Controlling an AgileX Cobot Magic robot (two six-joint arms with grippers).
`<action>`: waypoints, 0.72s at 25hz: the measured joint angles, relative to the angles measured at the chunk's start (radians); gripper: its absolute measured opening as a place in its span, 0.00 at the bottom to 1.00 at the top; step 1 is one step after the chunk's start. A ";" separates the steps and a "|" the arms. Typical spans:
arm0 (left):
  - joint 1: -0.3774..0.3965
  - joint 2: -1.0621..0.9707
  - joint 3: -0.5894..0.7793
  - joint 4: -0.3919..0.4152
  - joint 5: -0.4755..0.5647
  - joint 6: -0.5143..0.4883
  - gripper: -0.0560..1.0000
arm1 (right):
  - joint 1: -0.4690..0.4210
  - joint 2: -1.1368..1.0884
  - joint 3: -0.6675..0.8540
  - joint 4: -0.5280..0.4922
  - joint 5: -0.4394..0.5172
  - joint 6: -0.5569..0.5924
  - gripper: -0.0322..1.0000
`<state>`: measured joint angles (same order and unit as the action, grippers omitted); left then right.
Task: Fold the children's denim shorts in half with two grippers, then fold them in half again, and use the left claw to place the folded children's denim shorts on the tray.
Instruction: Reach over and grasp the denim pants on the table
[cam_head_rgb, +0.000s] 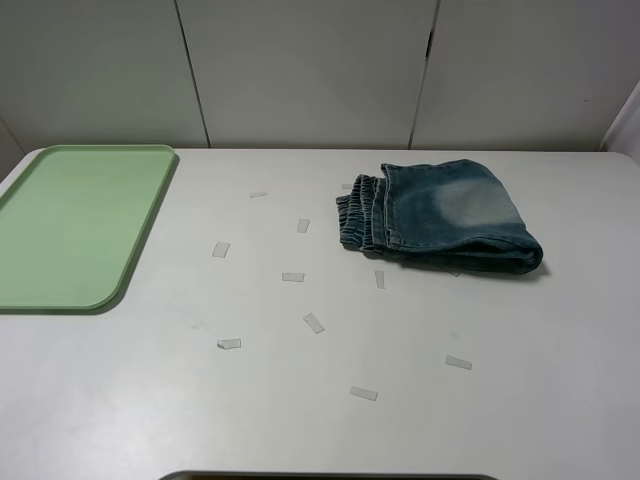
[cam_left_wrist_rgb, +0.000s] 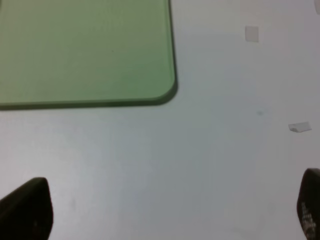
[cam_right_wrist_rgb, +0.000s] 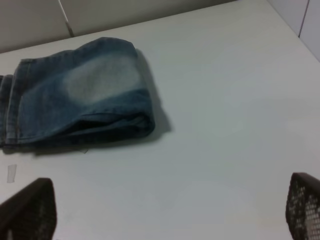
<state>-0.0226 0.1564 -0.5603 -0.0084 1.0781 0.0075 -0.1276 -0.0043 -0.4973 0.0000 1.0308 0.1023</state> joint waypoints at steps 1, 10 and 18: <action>0.000 0.055 -0.028 -0.001 0.001 0.001 0.98 | 0.000 0.000 0.000 0.000 0.000 0.000 0.70; -0.011 0.479 -0.220 -0.005 -0.032 0.032 0.98 | 0.000 0.000 0.000 0.000 0.000 0.000 0.70; -0.084 0.720 -0.295 -0.006 -0.159 0.024 0.98 | 0.000 0.000 0.000 0.000 0.000 0.000 0.70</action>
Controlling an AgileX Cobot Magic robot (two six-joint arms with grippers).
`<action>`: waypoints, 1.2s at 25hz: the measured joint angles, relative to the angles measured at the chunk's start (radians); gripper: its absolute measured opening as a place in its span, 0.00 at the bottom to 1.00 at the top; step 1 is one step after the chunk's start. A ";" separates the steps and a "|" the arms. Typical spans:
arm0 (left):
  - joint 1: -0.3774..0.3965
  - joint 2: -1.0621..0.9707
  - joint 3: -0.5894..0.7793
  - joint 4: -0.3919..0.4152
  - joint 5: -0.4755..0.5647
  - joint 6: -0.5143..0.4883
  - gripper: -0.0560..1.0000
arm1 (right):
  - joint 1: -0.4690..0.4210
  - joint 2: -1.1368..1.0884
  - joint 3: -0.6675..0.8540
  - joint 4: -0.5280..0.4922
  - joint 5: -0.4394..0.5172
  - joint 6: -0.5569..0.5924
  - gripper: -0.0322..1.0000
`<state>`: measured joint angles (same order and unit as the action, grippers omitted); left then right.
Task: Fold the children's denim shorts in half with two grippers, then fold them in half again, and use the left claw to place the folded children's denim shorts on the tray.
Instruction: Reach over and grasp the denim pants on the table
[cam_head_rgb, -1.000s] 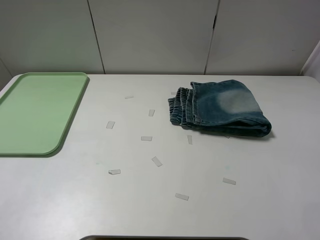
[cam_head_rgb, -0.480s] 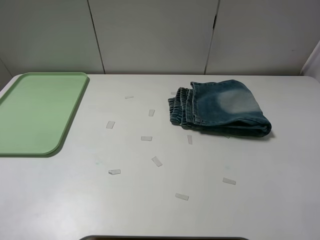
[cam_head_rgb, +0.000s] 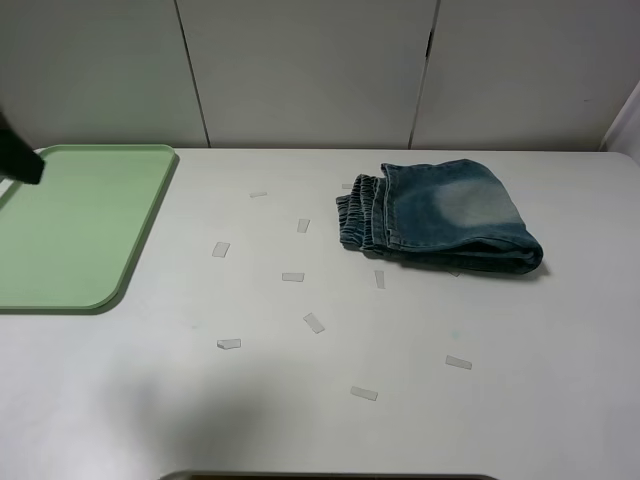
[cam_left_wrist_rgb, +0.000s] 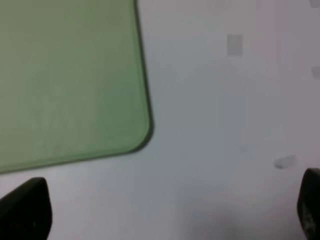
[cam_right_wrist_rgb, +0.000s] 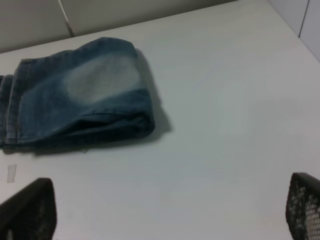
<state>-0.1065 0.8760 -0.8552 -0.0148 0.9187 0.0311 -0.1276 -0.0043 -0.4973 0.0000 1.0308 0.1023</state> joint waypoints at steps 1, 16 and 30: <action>-0.017 0.046 -0.014 0.000 -0.030 -0.009 0.98 | 0.000 0.000 0.000 0.000 0.000 0.000 0.70; -0.400 0.781 -0.390 -0.004 -0.298 -0.234 0.99 | 0.000 0.000 0.000 0.000 0.000 0.000 0.70; -0.589 1.209 -0.806 -0.007 -0.285 -0.373 0.99 | 0.000 0.000 0.000 0.000 0.000 0.000 0.70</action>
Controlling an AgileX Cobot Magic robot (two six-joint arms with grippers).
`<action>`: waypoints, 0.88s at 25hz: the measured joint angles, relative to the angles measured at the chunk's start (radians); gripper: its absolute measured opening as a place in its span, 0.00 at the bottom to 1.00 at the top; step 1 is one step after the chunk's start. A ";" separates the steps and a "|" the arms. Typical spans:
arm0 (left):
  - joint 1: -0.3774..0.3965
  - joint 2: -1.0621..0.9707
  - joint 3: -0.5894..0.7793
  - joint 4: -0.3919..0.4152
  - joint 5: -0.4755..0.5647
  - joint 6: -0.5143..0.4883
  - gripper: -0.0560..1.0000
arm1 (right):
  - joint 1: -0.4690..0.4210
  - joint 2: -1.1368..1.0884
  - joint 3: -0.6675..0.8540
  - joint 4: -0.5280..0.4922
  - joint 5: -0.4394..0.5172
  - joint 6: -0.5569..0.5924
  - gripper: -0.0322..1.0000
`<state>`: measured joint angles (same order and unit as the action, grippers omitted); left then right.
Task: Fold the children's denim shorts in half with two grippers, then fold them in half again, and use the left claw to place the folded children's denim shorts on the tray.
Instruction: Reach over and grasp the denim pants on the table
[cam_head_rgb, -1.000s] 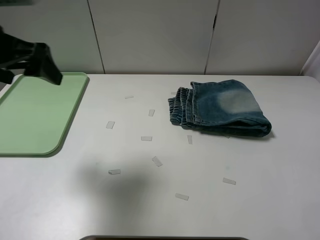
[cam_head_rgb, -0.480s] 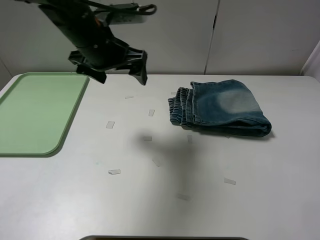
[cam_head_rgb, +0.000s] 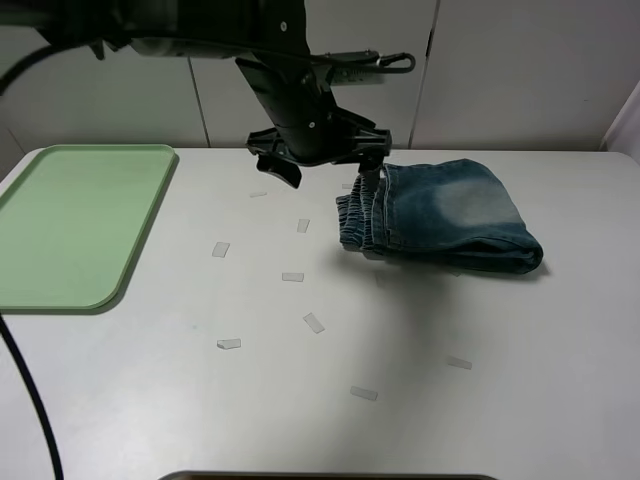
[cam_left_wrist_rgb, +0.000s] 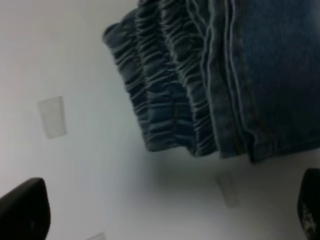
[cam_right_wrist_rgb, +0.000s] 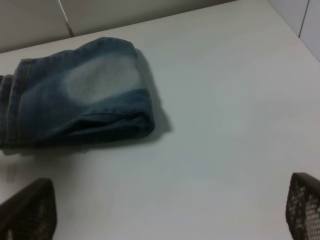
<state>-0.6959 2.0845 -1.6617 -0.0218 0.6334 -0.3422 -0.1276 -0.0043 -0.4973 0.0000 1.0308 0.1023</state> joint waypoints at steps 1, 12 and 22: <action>-0.006 0.023 -0.017 0.000 0.002 -0.011 0.99 | 0.000 0.000 0.000 0.000 0.000 0.000 0.70; -0.045 0.161 -0.080 0.000 0.009 -0.137 0.99 | 0.000 0.000 0.000 0.000 0.000 0.000 0.70; -0.050 0.224 -0.086 0.003 -0.096 -0.206 0.99 | 0.000 0.000 0.000 0.006 0.000 0.000 0.70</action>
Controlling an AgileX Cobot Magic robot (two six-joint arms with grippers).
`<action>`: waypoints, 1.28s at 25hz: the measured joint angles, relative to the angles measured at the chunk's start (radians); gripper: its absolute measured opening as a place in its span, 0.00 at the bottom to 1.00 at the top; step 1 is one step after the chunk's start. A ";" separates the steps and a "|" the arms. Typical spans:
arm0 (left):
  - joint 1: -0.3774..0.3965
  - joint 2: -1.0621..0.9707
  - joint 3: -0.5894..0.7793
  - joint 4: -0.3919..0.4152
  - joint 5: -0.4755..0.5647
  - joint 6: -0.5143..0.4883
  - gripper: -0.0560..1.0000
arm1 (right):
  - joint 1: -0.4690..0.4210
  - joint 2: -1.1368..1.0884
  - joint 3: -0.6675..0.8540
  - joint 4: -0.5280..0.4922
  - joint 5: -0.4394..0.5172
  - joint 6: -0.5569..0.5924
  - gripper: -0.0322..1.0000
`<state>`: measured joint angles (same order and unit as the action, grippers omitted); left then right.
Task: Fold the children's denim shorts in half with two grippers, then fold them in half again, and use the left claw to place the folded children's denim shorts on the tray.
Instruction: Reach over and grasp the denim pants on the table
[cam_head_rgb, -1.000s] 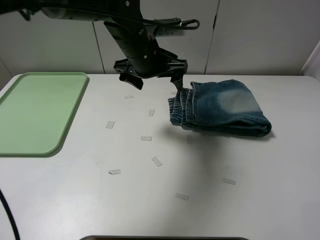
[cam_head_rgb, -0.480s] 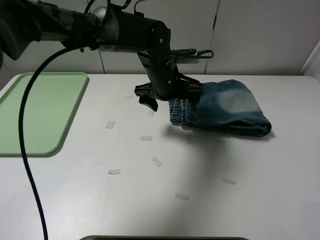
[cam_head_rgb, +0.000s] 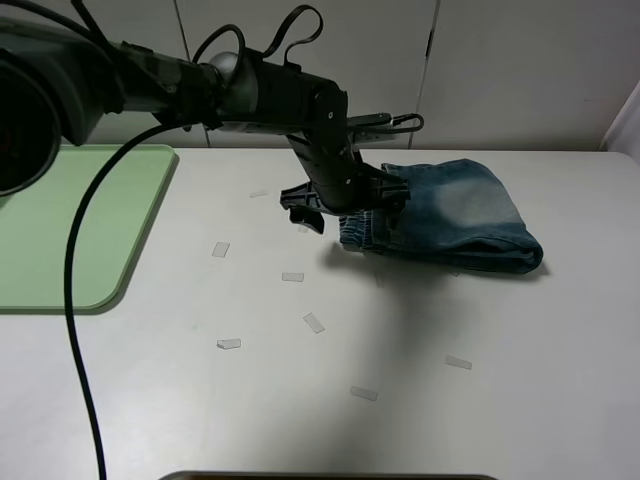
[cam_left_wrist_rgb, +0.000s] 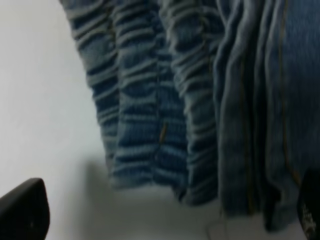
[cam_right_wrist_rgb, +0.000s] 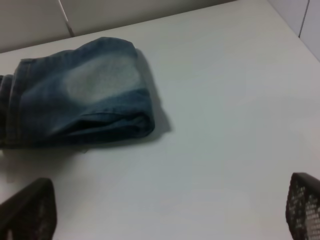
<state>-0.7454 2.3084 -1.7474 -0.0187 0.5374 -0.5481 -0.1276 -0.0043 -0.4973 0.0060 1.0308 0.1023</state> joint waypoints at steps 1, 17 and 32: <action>0.000 0.007 -0.006 0.000 -0.014 -0.004 0.99 | 0.000 0.000 0.000 -0.006 0.000 0.000 0.70; 0.000 0.130 -0.107 -0.005 -0.091 -0.028 0.99 | 0.000 0.000 0.000 0.000 0.000 0.000 0.70; -0.003 0.163 -0.116 -0.006 -0.188 -0.025 0.65 | 0.000 0.000 0.000 -0.006 0.000 0.000 0.70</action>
<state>-0.7486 2.4716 -1.8633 -0.0251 0.3492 -0.5726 -0.1276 -0.0043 -0.4973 0.0000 1.0308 0.1023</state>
